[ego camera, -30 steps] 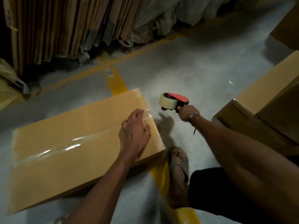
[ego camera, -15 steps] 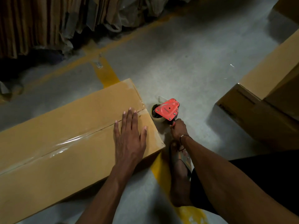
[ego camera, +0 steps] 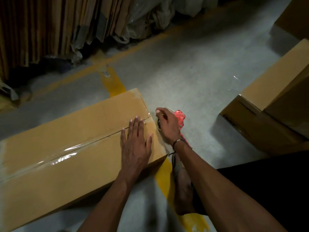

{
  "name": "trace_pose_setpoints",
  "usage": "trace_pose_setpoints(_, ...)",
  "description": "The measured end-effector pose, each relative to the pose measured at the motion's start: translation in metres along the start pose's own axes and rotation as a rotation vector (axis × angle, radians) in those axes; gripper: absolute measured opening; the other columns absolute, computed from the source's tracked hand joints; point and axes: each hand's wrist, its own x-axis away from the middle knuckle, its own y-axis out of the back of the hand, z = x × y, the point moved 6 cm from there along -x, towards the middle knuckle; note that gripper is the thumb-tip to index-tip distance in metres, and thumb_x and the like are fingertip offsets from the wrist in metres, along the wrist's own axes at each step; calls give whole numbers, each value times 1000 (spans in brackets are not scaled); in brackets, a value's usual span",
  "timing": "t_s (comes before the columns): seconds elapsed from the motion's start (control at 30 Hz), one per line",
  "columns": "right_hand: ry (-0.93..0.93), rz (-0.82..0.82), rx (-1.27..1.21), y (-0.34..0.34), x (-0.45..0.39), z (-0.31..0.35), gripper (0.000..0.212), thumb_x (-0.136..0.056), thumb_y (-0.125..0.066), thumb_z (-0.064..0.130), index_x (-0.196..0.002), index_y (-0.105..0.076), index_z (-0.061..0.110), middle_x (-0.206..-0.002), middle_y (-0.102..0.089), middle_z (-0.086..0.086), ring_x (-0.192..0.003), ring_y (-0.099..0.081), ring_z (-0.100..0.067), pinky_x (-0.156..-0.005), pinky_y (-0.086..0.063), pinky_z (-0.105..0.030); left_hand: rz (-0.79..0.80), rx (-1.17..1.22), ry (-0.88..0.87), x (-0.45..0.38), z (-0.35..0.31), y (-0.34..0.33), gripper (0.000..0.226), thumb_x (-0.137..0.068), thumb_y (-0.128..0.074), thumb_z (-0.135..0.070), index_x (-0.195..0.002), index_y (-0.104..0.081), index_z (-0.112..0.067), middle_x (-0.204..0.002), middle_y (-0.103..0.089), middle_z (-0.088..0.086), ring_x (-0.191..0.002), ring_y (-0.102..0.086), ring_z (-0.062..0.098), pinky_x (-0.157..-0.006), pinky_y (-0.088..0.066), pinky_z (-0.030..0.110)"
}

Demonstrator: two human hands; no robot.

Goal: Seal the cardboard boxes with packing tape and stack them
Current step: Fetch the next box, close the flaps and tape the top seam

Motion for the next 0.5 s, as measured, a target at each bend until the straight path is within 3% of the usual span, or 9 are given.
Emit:
trace_pose_setpoints(0.07, -8, 192, 22, -18, 6, 16, 35, -104, -57, 30, -133, -66, 13, -129, -69, 0, -117, -62, -10, -101, -44, -20, 7, -24, -6, -1, -1, 1, 69, -108, -14, -54, -167, -13, -18, -175, -2, 0, -161, 3, 15, -130, -2, 47)
trace_pose_setpoints(0.17, -48, 330, 132, -37, 16, 16, 45, -102, -53, 41, -140, -58, 16, -135, -67, -5, -124, -61, -21, -109, -44, -34, 18, -73, -42, -1, -3, 5, 68, -108, -19, -50, -166, -15, -15, -175, -6, 5, -161, -1, 20, -130, -4, 49)
trace_pose_setpoints(0.27, -201, 362, 192, -39, 24, 13, 54, -105, -42, 54, -128, -65, 11, -129, -68, -15, -124, -60, -32, -104, -45, -39, 25, -57, -50, -3, 5, 12, 73, -107, -21, -54, -167, -7, -15, -175, 2, 5, -161, 5, 20, -130, 0, 47)
trace_pose_setpoints(0.33, -214, 203, 395, -27, 27, 24, 66, -104, -38, 59, -134, -57, 4, -135, -62, -20, -127, -57, -37, -102, -44, -42, 37, -33, -43, -5, 16, 20, 79, -104, -19, -61, -167, 0, -16, -174, 9, 4, -161, 10, 19, -130, 2, 46)
trace_pose_setpoints(0.4, -3, -55, 492, -18, 37, 53, 59, -106, -40, 47, -147, -44, 4, -147, -53, -17, -136, -50, -34, -111, -41, -44, 66, -15, -42, -6, 29, 25, 82, -103, -13, -66, -166, 6, -17, -173, 14, 3, -160, 13, 19, -130, 4, 44)
trace_pose_setpoints(0.43, 146, -85, 475, -25, 44, 68, 53, -106, -43, 36, -150, -41, 7, -151, -50, -14, -139, -46, -30, -116, -38, -43, 81, -9, -41, -4, 38, 26, 82, -103, -9, -66, -166, 6, -17, -173, 13, 2, -160, 13, 19, -130, 5, 43)
trace_pose_setpoints(0.5, 333, 107, 441, -59, 61, 91, 52, -103, -49, 18, -154, -39, 11, -158, -44, -9, -145, -40, -25, -121, -33, -40, 121, -4, -55, 2, 60, 26, 79, -103, -9, -62, -166, 7, -17, -173, 12, 3, -160, 12, 19, -129, 7, 41)
